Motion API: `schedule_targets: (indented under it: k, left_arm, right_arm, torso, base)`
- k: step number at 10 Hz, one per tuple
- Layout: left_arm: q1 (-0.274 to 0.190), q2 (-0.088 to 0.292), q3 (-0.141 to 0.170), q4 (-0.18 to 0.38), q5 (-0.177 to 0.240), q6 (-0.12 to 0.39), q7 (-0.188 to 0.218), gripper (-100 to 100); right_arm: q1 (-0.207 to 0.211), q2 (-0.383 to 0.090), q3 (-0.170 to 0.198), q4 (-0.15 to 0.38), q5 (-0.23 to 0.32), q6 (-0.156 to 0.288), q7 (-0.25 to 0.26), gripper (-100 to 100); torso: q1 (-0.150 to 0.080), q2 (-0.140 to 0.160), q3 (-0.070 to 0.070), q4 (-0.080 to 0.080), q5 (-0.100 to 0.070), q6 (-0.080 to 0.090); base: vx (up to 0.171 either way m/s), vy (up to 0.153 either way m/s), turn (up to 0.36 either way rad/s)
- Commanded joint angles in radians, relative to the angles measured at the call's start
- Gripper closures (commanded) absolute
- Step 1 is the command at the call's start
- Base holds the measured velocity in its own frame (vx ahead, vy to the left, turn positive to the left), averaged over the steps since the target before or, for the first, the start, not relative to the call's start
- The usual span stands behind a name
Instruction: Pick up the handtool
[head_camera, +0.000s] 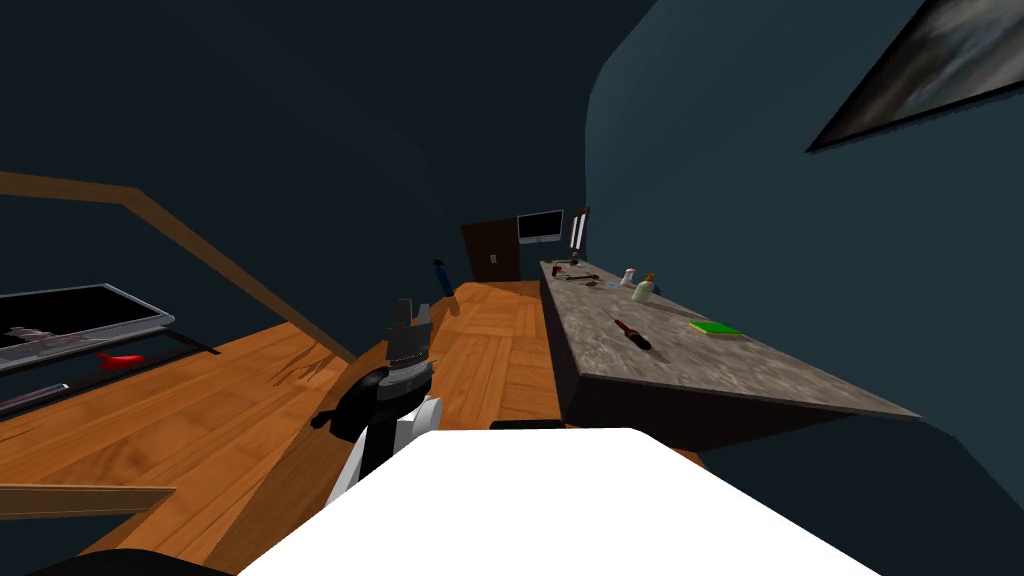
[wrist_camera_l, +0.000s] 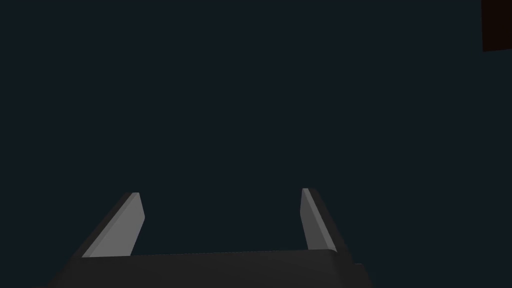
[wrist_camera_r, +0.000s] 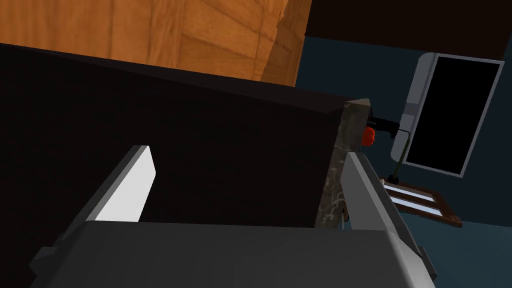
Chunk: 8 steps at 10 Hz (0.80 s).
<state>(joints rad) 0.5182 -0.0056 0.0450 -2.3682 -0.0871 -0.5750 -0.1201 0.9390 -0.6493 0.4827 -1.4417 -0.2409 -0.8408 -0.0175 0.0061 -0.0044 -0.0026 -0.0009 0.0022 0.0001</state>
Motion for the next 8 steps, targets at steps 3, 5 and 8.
schedule_targets:
  k: [3,5,8]
  left_arm:
    - [0.0,0.0,0.0,0.0,0.0,0.0,0.0,0]
    - [0.0,0.0,0.0,0.0,0.0,0.0,0.0,0]
    - [0.0,0.0,0.0,0.0,0.0,0.0,0.0,0]
  right_arm:
    - [0.028,-0.062,0.039,0.074,-0.005,-0.012,0.008,-100]
    - [0.044,-0.113,0.071,0.136,-0.008,-0.022,0.013,-100]
    - [0.071,-0.195,0.132,0.244,-0.011,-0.038,0.023,-100]
  torso:
    - [-0.002,0.0,0.0,0.0,-0.001,0.0]
    - [-0.004,0.001,0.001,0.0,-0.001,0.0]
    - [-0.004,-0.002,-0.001,0.0,-0.001,0.0]
  base:
    - [0.089,0.067,0.035]
    - [0.112,0.063,0.059]
    - [0.152,0.055,0.049]
